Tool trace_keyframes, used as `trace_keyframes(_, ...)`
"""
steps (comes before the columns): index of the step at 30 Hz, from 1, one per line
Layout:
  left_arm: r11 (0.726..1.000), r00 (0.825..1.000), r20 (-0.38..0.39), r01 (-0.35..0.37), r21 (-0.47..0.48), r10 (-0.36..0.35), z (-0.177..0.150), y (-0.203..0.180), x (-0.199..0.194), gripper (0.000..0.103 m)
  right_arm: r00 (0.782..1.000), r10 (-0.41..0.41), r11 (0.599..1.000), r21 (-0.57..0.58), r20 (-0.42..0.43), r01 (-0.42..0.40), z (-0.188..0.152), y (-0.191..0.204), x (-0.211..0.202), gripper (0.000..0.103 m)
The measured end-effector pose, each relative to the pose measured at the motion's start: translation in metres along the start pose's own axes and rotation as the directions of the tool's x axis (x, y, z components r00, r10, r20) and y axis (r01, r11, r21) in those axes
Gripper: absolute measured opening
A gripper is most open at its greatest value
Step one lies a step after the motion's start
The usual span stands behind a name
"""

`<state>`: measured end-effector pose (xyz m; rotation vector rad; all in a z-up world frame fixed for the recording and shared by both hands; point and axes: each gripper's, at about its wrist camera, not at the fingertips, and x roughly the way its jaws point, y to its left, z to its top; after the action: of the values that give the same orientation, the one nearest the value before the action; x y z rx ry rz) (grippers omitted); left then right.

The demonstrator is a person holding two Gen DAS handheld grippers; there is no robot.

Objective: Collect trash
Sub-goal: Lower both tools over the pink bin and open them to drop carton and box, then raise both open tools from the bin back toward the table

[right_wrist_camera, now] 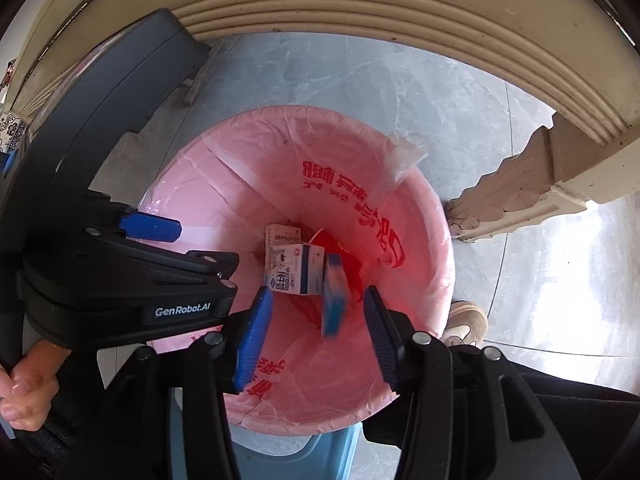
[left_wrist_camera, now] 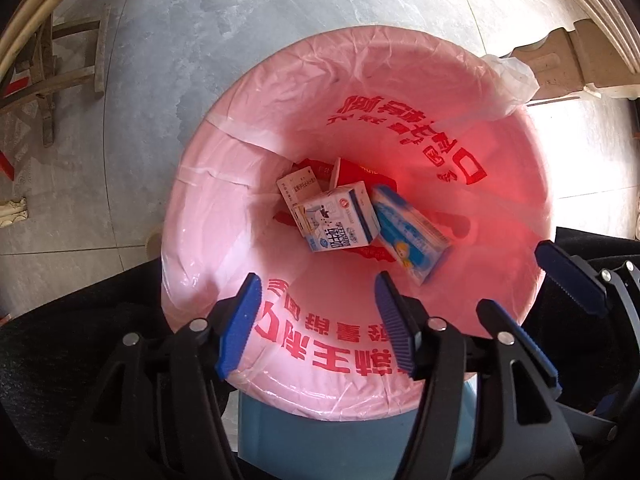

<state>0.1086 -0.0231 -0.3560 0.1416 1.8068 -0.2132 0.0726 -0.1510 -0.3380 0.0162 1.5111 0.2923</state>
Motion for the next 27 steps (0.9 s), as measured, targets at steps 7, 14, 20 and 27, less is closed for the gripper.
trace_keyframes(7,1.000,1.000,0.013,-0.008,0.007,0.008,-0.001,0.002,0.000,0.062,1.000,-0.002,1.000,0.005,0.003,0.002,-0.001,-0.002,-0.003,0.048)
trace_keyframes(14,1.000,0.999,0.029,-0.024,0.013,0.024,-0.004,0.000,-0.004,0.062,1.000,-0.003,1.000,0.001,0.018,0.003,-0.003,-0.003,-0.009,0.049)
trace_keyframes(20,0.996,0.994,0.087,-0.075,0.043,0.071,-0.017,-0.004,-0.019,0.064,0.998,-0.005,1.000,-0.009,0.070,0.006,-0.009,0.001,-0.031,0.059)
trace_keyframes(27,0.985,0.968,0.218,-0.147,0.090,0.124,-0.046,-0.010,-0.071,0.068,0.990,0.019,0.999,-0.041,0.136,-0.013,-0.020,0.010,-0.073,0.068)
